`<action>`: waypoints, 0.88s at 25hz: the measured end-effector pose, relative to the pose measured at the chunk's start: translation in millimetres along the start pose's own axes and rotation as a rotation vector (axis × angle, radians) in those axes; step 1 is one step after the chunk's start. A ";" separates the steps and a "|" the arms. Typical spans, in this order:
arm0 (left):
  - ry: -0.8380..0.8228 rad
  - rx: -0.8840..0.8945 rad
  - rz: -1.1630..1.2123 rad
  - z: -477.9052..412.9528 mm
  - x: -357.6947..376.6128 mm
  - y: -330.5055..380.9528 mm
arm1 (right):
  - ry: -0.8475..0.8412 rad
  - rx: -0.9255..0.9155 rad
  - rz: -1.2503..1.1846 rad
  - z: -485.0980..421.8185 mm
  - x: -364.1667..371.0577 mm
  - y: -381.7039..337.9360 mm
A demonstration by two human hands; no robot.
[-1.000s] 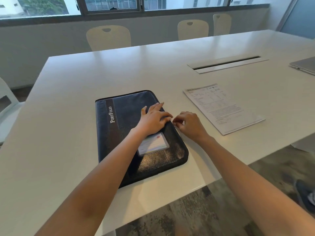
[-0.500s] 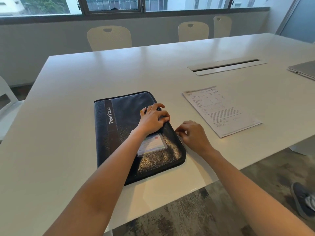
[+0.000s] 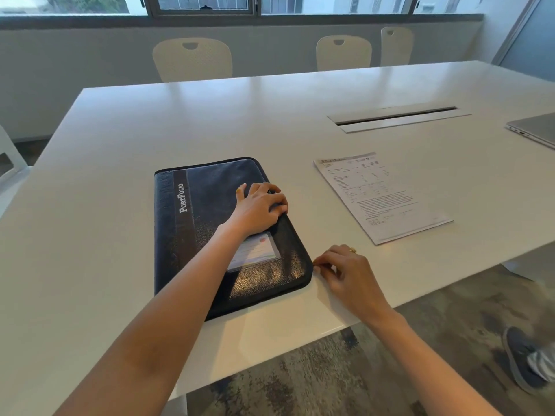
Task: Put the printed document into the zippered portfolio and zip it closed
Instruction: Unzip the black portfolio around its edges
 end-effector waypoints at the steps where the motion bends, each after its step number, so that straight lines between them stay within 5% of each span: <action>1: 0.007 0.023 -0.002 3.4 0.0 6.0 | 0.002 0.002 -0.004 -1.0 0.8 -0.1; 9: -0.341 0.111 0.300 24.8 14.3 57.7 | 0.007 0.021 -0.068 -5.1 1.4 2.0; 22: -0.245 0.071 0.360 21.6 -4.1 58.9 | 0.045 0.013 -0.041 23.3 4.6 -7.8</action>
Point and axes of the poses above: each hand's wrist, its own z-axis away from the middle knuckle, its own x-axis out of the palm, y = z × x, the point moved 5 cm from there along -z, towards the middle knuckle, and after that the axes turned 14 degrees about x, right-handed, at the moved point
